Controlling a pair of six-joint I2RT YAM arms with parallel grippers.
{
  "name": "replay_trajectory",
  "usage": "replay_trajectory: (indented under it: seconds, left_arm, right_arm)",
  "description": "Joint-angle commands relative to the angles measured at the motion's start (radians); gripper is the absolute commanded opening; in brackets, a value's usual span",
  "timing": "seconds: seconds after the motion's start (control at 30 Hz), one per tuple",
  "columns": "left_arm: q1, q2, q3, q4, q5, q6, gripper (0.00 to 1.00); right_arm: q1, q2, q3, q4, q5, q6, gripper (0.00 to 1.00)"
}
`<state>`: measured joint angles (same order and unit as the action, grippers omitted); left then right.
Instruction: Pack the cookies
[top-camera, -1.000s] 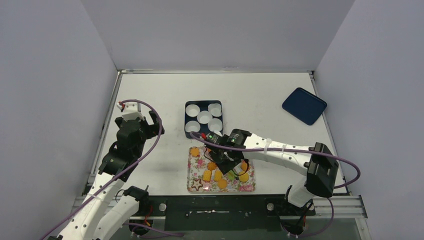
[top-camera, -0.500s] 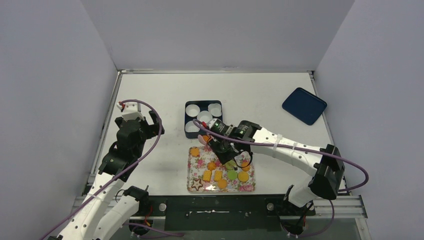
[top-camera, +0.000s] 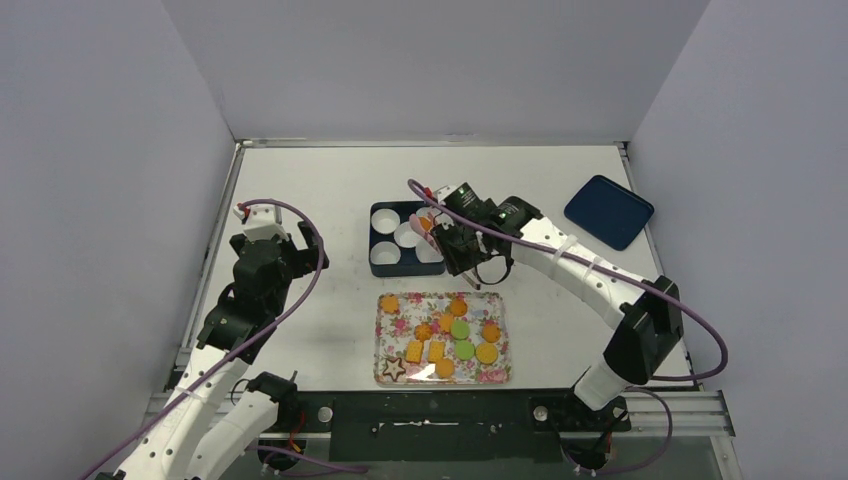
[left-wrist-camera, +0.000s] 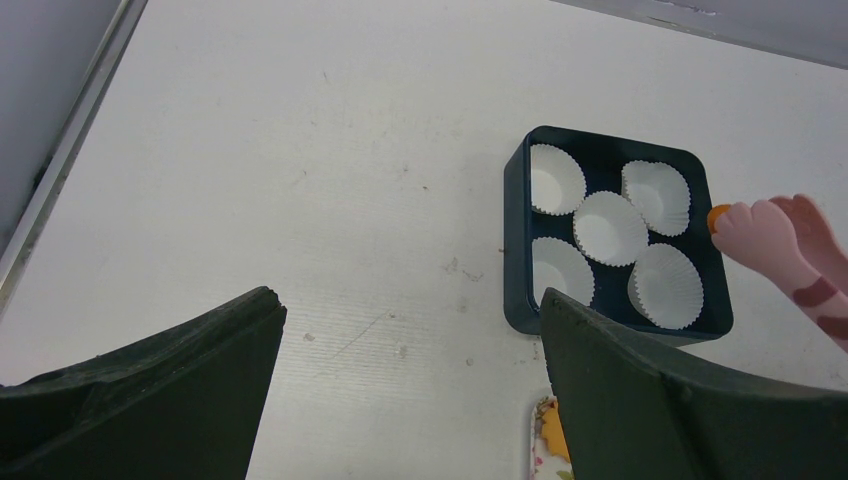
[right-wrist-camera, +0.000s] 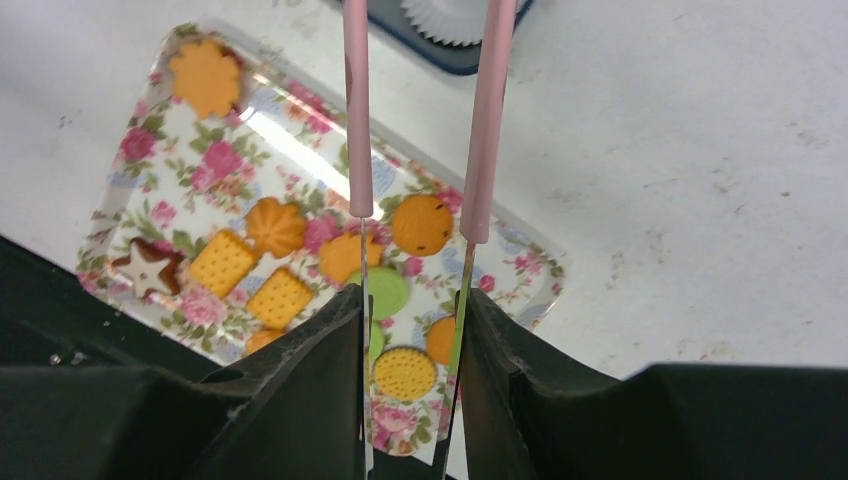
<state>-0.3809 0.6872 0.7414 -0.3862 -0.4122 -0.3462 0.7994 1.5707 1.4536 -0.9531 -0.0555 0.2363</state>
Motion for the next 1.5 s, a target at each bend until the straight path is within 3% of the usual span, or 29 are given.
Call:
replay_trajectory:
  seconds: [0.0,0.4,1.17,1.47]
  left_arm:
    - [-0.009,-0.015,0.006,0.009,-0.003,0.010,0.97]
    - [-0.024,-0.021,0.007,0.010,0.000,0.009,0.97]
    - [-0.046,-0.030,0.007,0.011,-0.007,0.013,0.97]
    - [-0.049,-0.032,0.006,0.012,-0.009,0.015,0.97]
  right_arm:
    - [-0.097,0.045,0.072,0.050,-0.019,-0.075,0.11]
    - [-0.152,0.246,0.228,-0.003,0.003,-0.130,0.12]
    - [-0.164,0.411,0.341,-0.048,0.098,-0.146,0.14]
    - [-0.163,0.421,0.355,-0.064,0.100,-0.149,0.26]
